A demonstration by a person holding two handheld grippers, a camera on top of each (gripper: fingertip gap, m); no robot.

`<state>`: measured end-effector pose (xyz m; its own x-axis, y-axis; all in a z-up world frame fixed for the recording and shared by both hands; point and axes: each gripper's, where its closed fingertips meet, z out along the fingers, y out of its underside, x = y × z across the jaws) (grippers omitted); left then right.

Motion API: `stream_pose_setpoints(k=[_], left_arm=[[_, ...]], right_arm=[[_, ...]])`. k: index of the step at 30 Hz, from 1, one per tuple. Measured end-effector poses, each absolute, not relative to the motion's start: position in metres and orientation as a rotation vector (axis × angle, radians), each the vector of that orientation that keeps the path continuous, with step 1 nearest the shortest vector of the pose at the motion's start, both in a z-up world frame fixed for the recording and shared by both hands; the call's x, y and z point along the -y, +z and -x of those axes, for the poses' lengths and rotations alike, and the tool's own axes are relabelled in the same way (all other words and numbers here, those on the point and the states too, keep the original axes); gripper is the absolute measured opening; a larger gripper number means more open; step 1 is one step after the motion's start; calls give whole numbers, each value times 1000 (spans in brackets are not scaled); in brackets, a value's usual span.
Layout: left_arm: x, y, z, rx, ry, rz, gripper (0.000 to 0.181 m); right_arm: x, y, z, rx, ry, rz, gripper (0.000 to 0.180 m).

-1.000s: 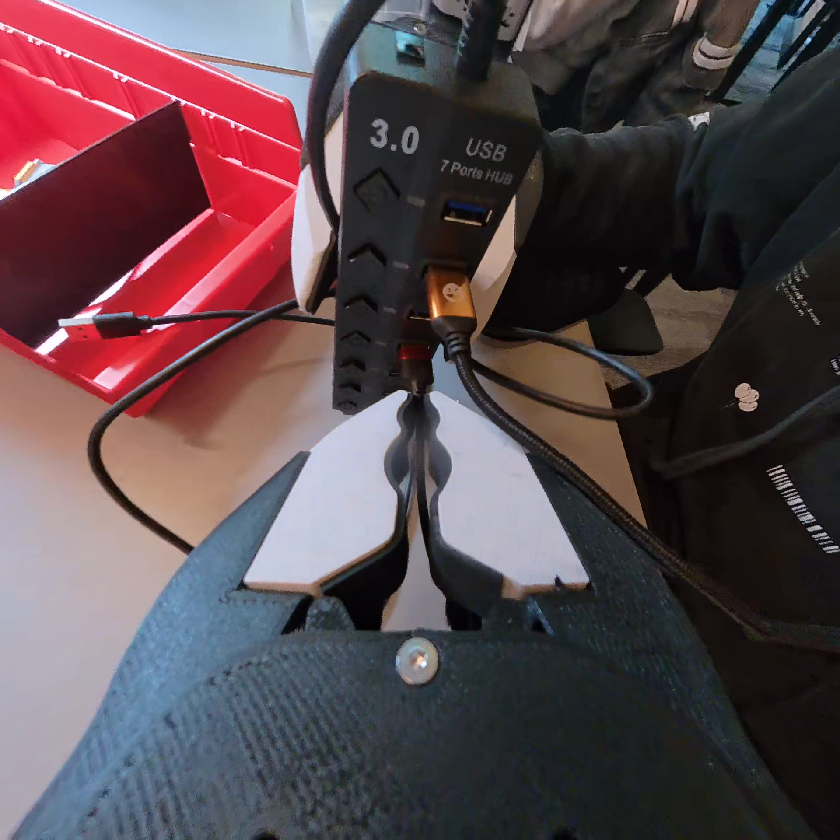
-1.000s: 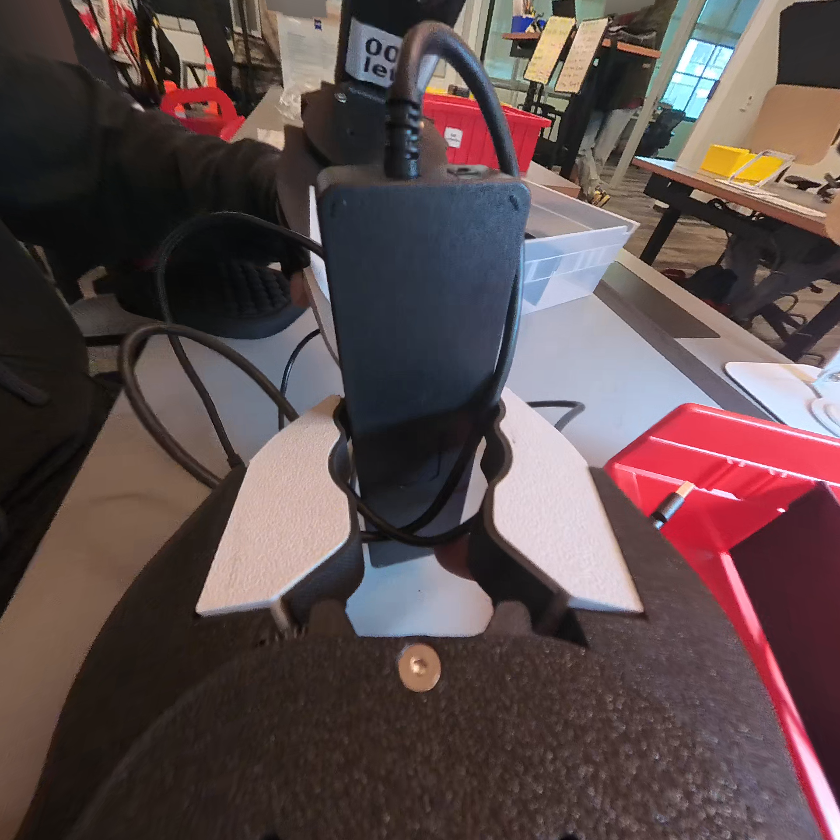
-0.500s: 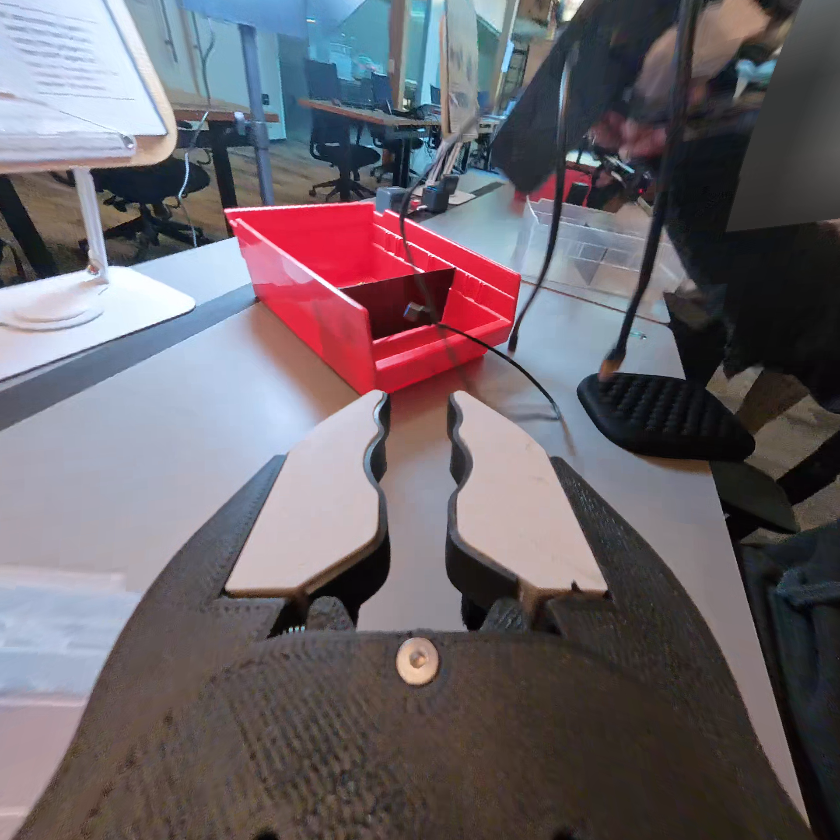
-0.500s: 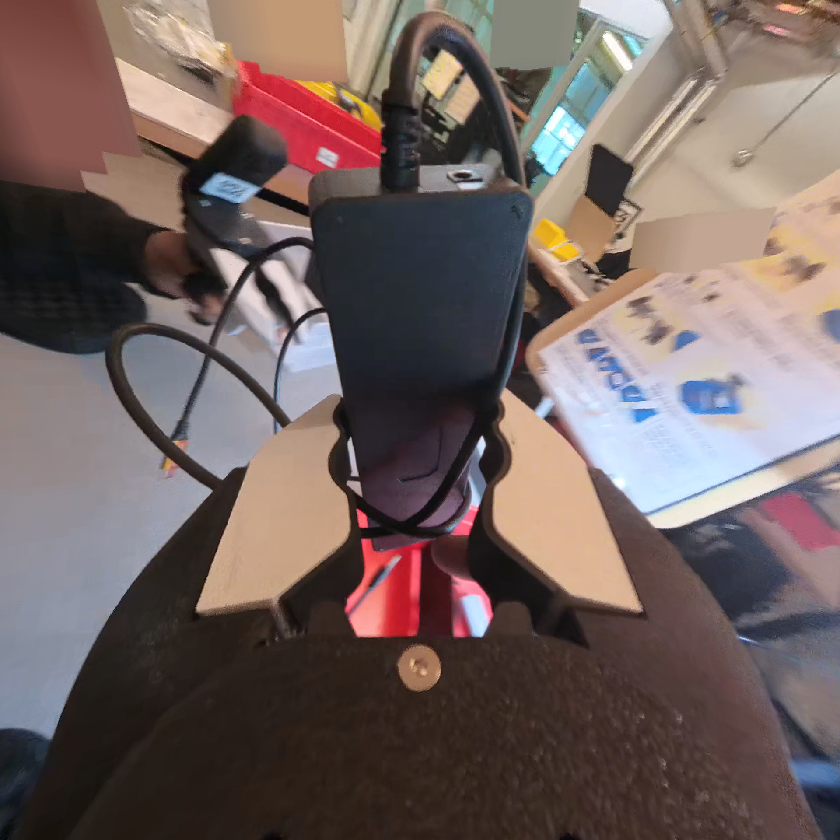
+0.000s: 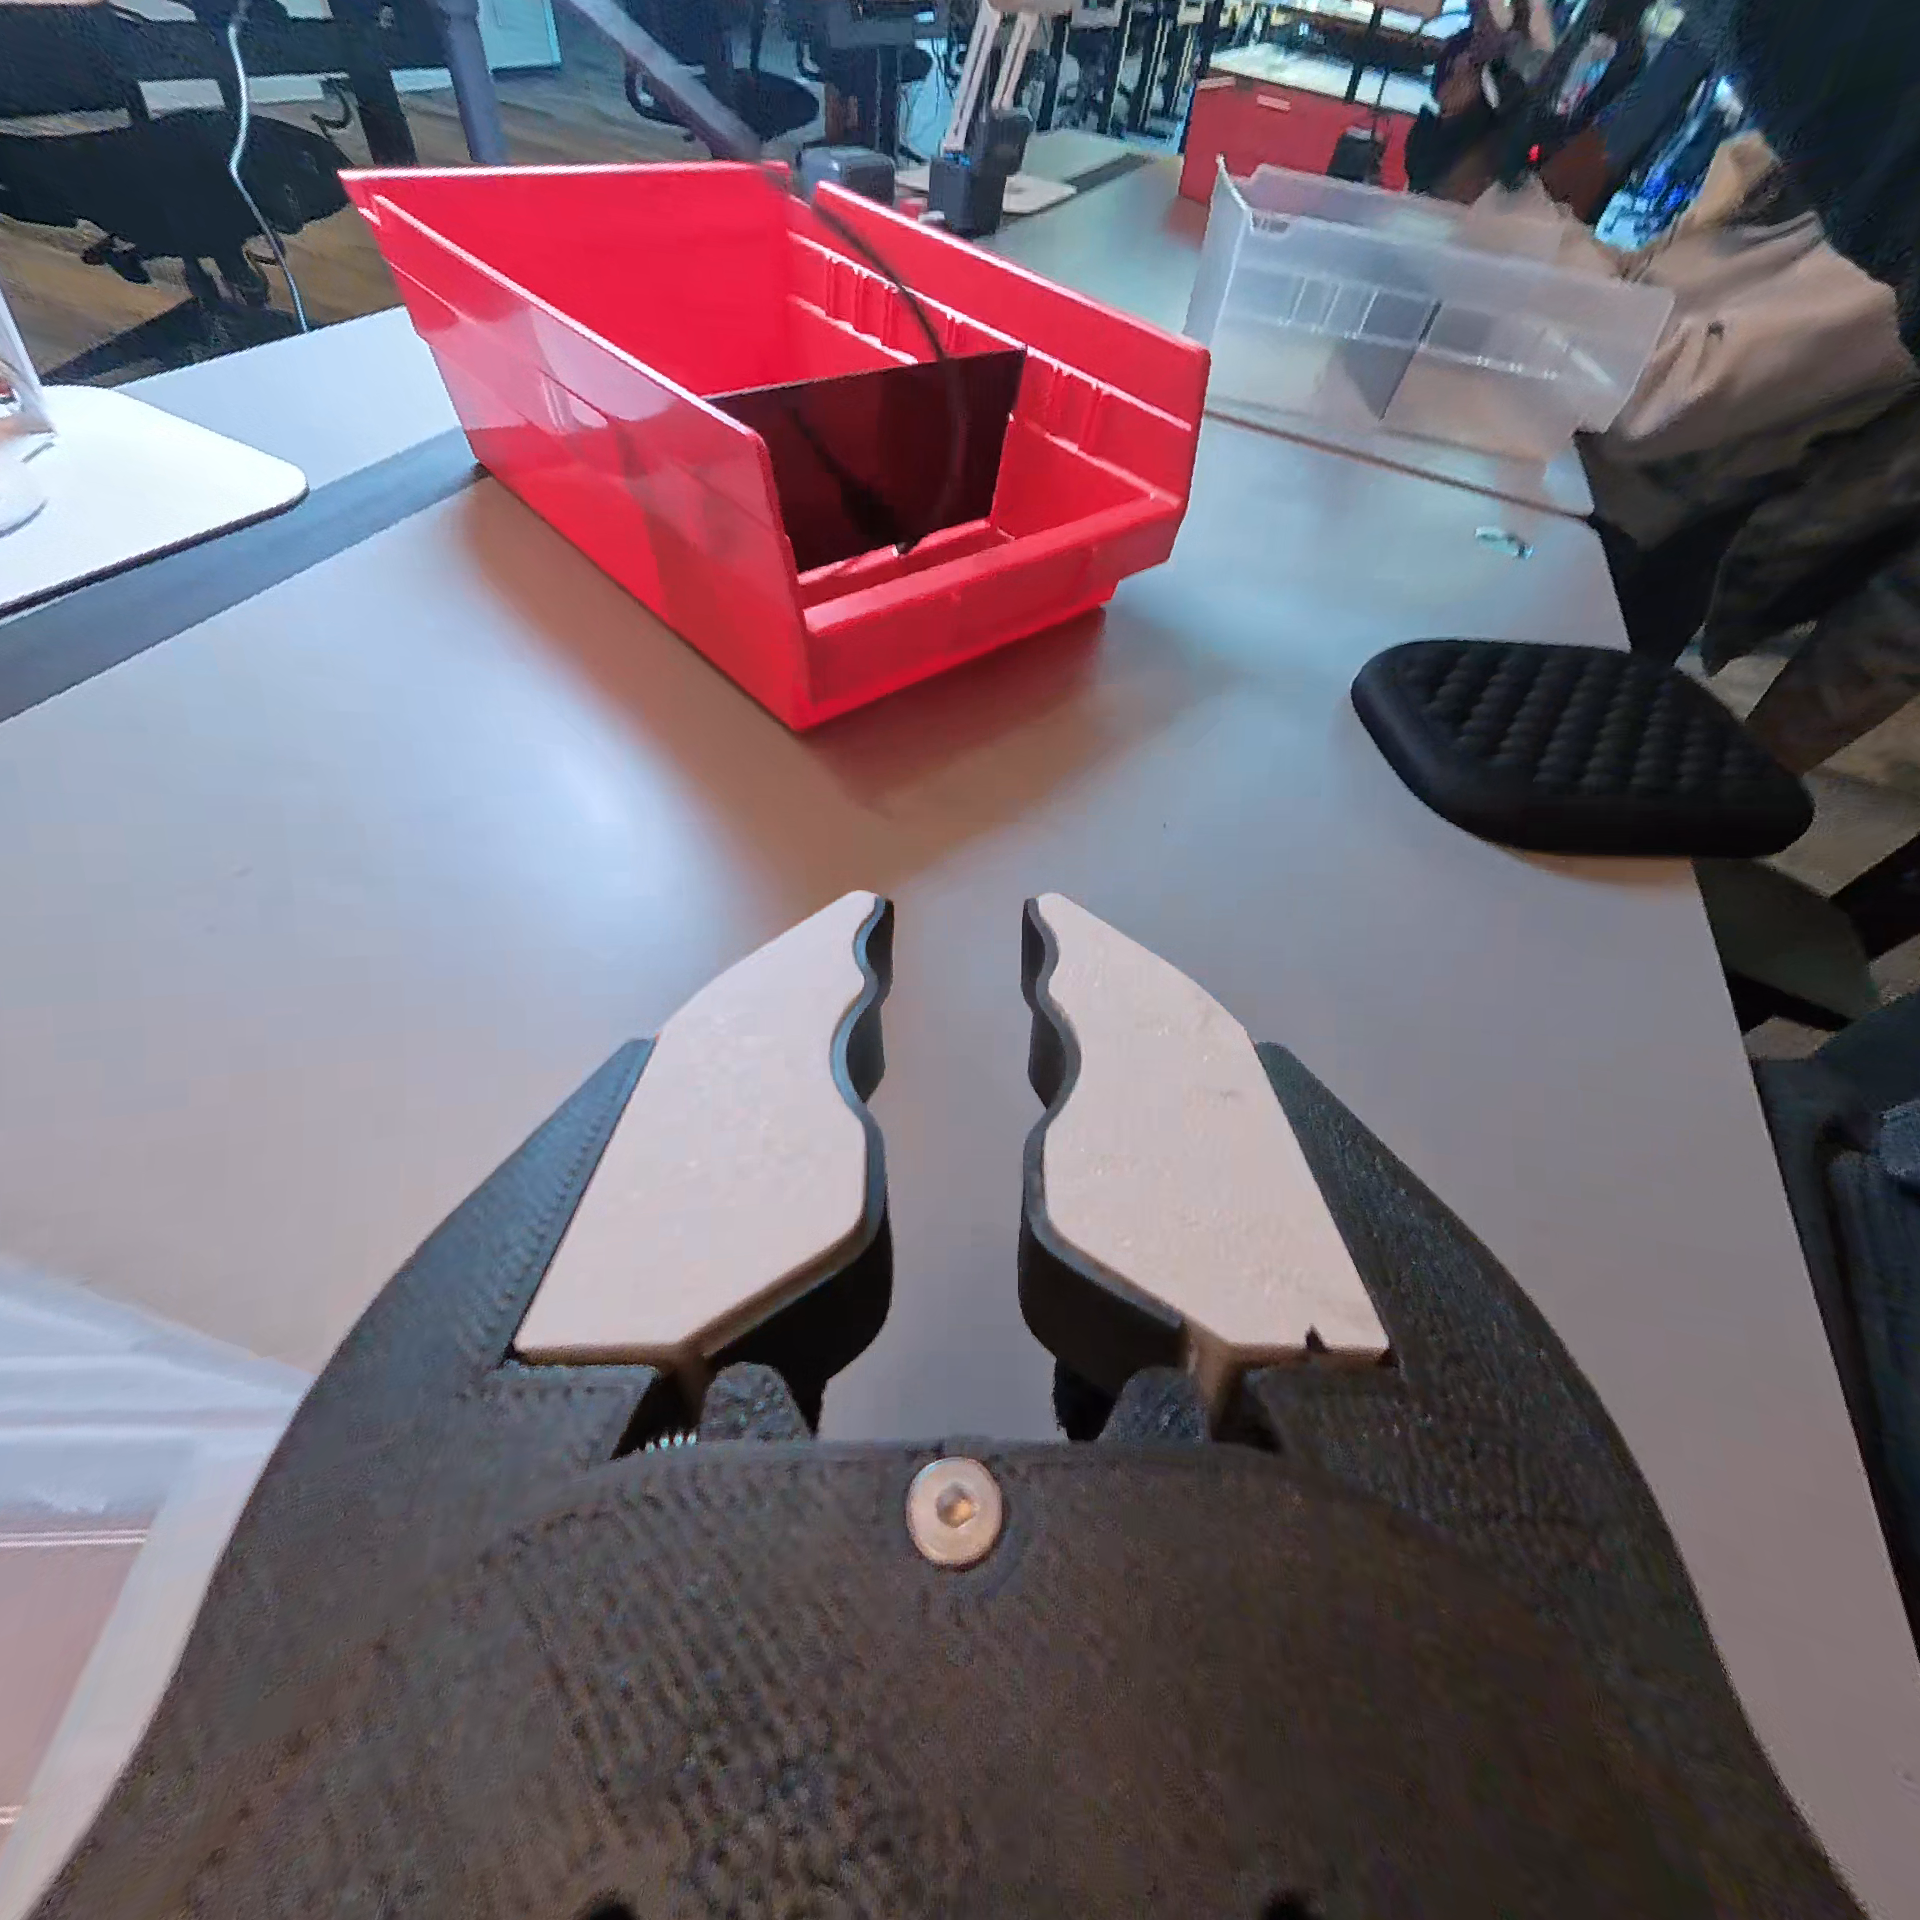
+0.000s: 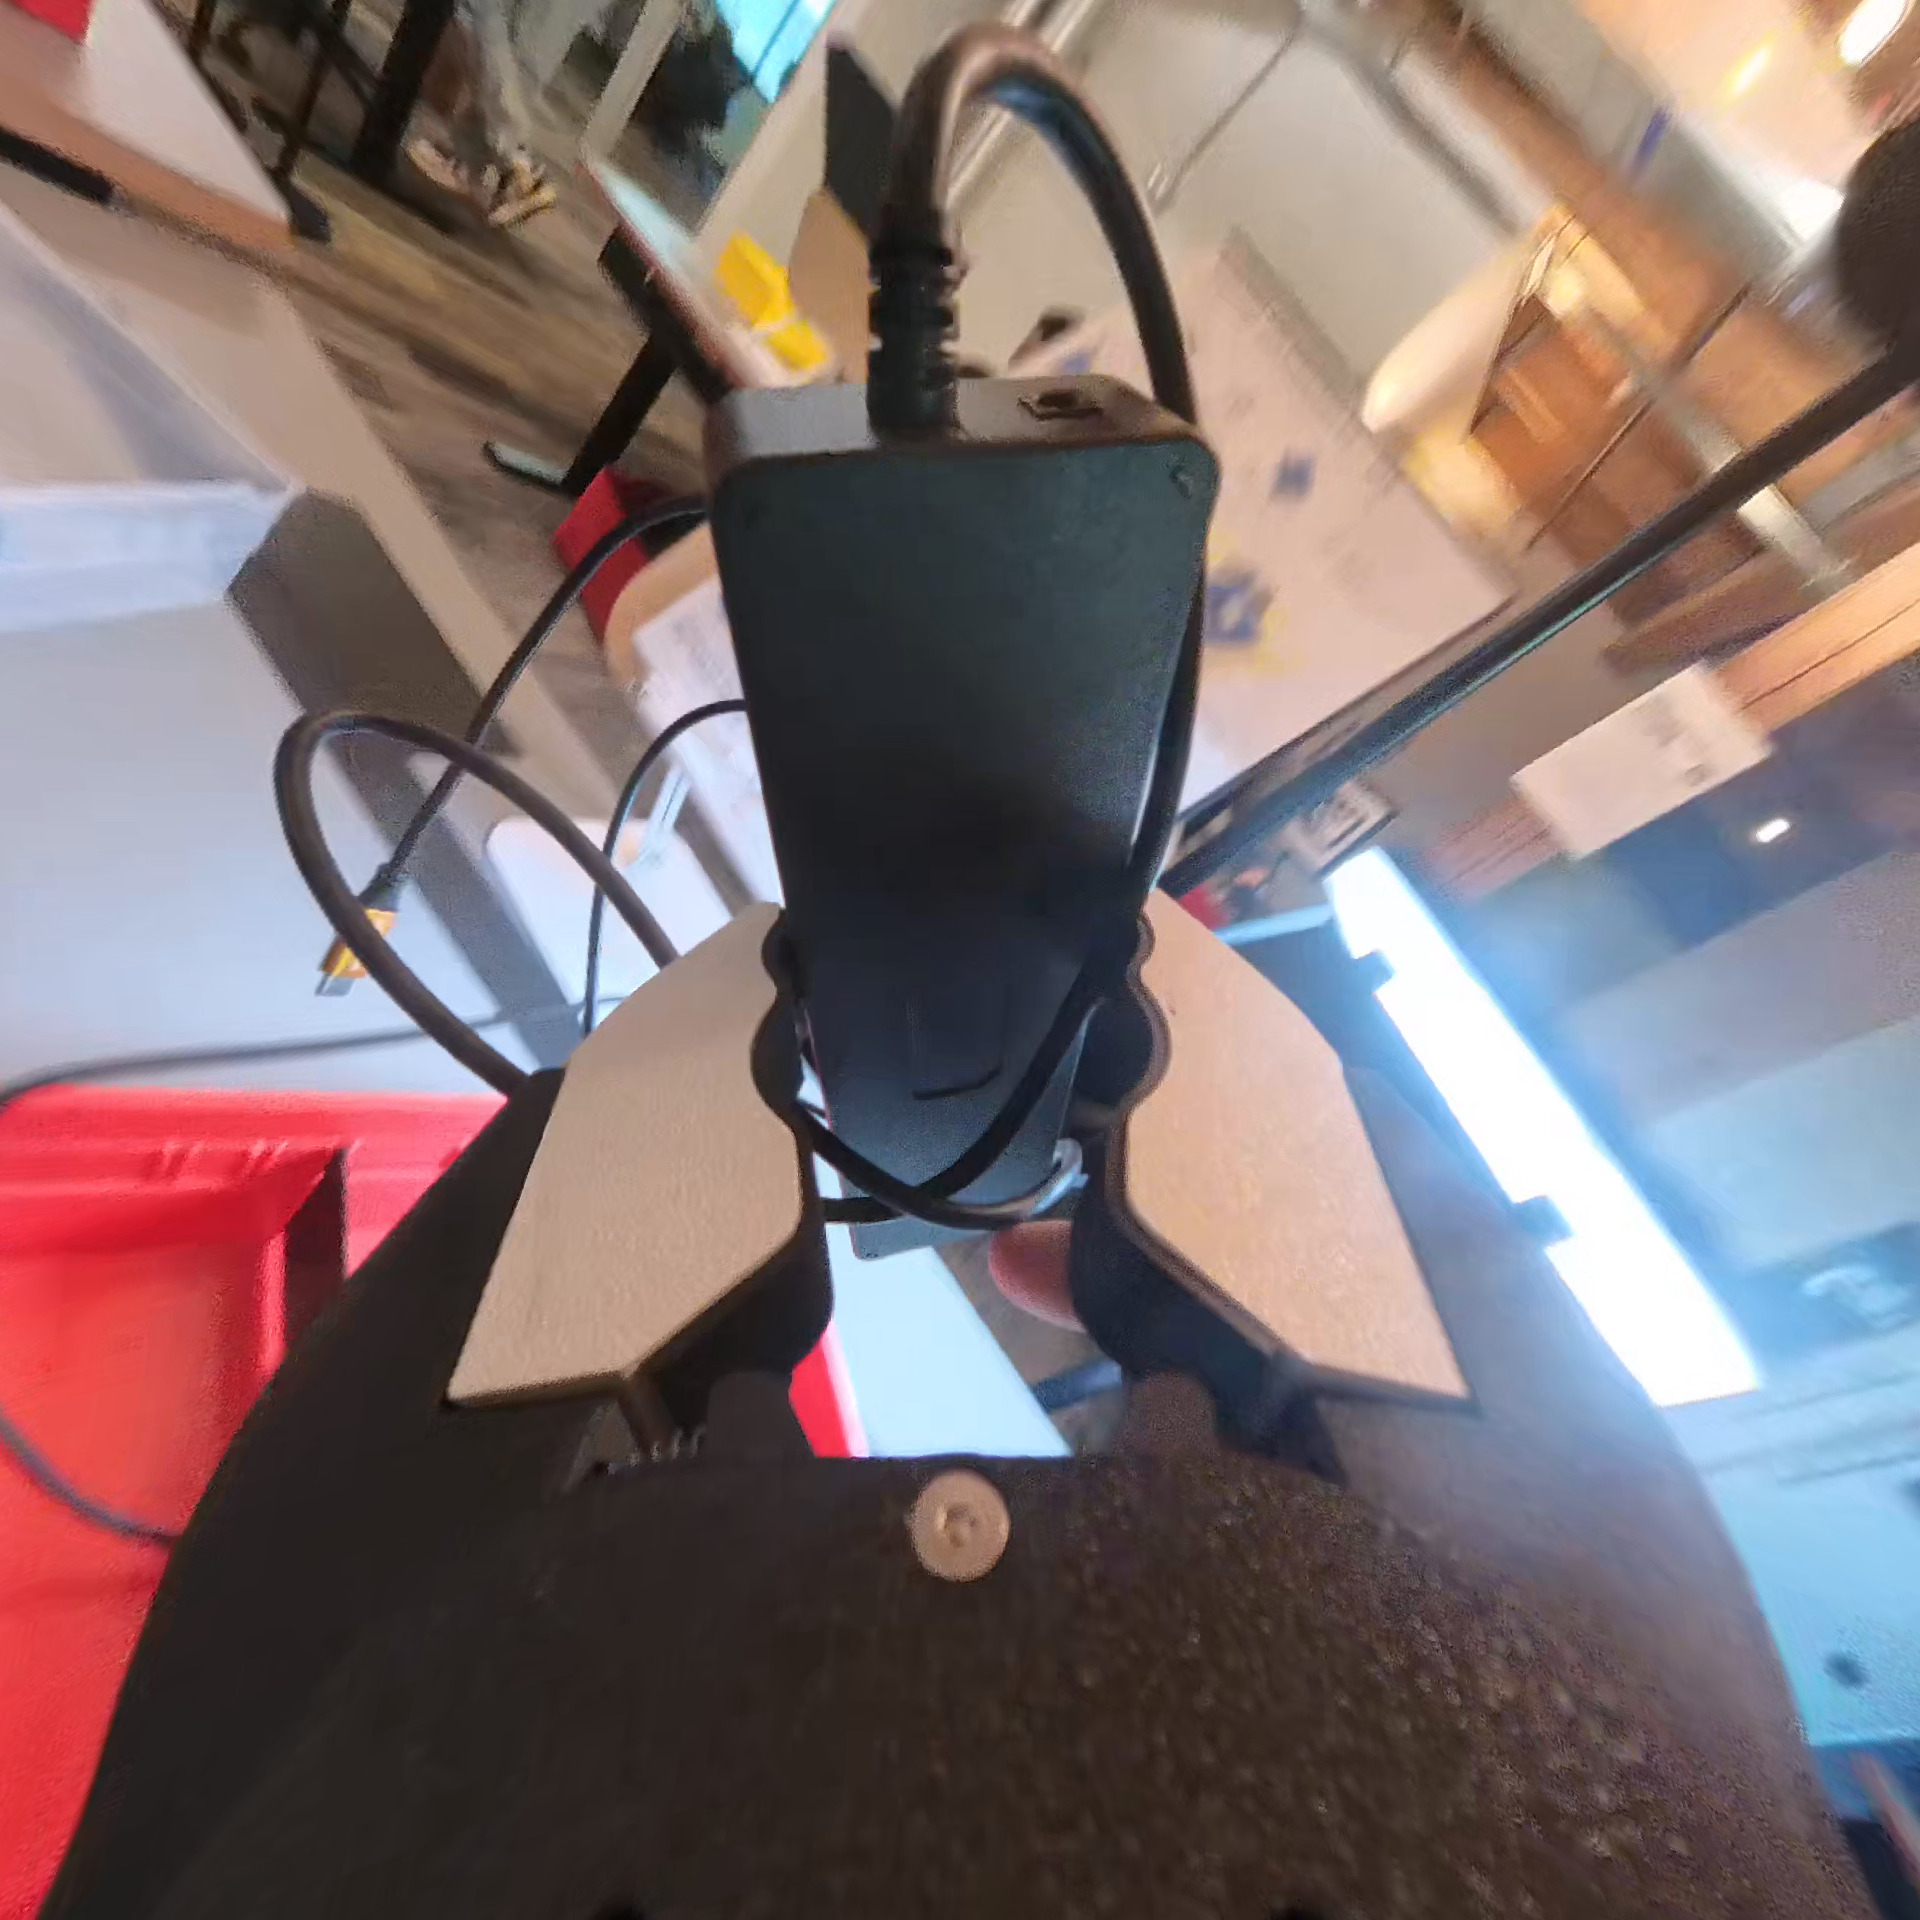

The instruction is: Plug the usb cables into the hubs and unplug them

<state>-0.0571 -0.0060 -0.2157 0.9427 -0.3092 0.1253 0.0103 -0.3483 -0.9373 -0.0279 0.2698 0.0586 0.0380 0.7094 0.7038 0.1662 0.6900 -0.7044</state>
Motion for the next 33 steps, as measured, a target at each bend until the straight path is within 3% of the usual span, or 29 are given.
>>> stream_pose_setpoints(k=[6,12,21,26,29,33], left_arm=[[4,-224,51,-257,-324,1933,23],[3,-232,53,-256,-317,1962,23],[4,-240,52,-262,-347,1991,23],[4,-240,50,-272,-349,1991,23],[4,-240,49,-280,-346,1993,23],[6,-236,48,-295,-333,1983,23]], right_arm=[[-325,-116,51,1675,503,1171,56],[-364,-234,38,1878,468,1829,57],[-382,-166,29,1839,190,1755,83],[-290,-128,35,1976,462,1519,60],[-194,-146,34,2201,725,1409,55],[-131,-206,42,2354,669,1332,54]])
